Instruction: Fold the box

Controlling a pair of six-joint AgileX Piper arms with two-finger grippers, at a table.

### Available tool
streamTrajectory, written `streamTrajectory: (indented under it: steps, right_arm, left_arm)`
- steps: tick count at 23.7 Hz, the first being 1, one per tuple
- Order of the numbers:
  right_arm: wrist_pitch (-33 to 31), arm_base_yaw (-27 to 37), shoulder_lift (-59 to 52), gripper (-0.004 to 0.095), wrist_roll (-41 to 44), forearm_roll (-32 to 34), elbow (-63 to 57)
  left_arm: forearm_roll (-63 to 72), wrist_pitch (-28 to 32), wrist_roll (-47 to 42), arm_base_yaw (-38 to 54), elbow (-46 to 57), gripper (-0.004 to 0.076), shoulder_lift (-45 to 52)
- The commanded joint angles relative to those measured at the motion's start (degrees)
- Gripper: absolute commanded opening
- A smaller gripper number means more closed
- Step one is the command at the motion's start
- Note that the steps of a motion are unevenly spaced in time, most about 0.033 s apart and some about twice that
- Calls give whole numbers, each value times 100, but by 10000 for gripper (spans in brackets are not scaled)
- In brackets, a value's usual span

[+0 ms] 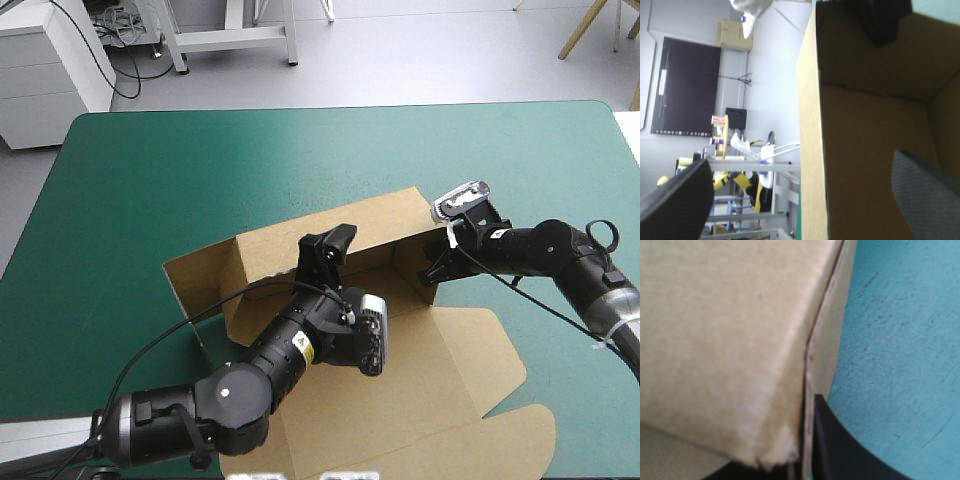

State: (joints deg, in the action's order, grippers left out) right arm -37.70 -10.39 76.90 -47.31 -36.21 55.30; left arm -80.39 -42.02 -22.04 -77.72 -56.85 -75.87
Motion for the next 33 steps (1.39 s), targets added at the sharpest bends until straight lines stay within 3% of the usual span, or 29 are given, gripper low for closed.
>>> streamTrajectory:
  steps: [1, 11, 18, 20, 24, 30, 33]
  right_arm:
    - [-77, -12, -157, -14, 61, -169, 150]
    - [-63, -12, -157, -14, 83, -166, 150]
    - [-74, -12, -157, -14, 83, -166, 150]
    - [-74, -12, -157, -14, 83, -166, 150]
    - [-64, -12, -157, -14, 83, -166, 150]
    - [-64, -12, -167, -14, 83, -135, 150]
    - [-53, -12, -167, -14, 83, -122, 150]
  left_arm:
    - [18, -221, 207, -434, -155, 685, 346]
    - [2585, -292, 1907, -535, -1147, 685, 410]
    - [4094, -1197, 3367, -235, -2676, 667, 410]
    - [4642, -1424, 3682, 296, -3072, 640, 410]
    - [5330, -1707, 4196, 2209, -3522, 622, 410]
    - [6955, -1657, 4264, 5506, -3536, 563, 410]
    - [7778, -1830, 4210, 6605, -3481, 504, 410]
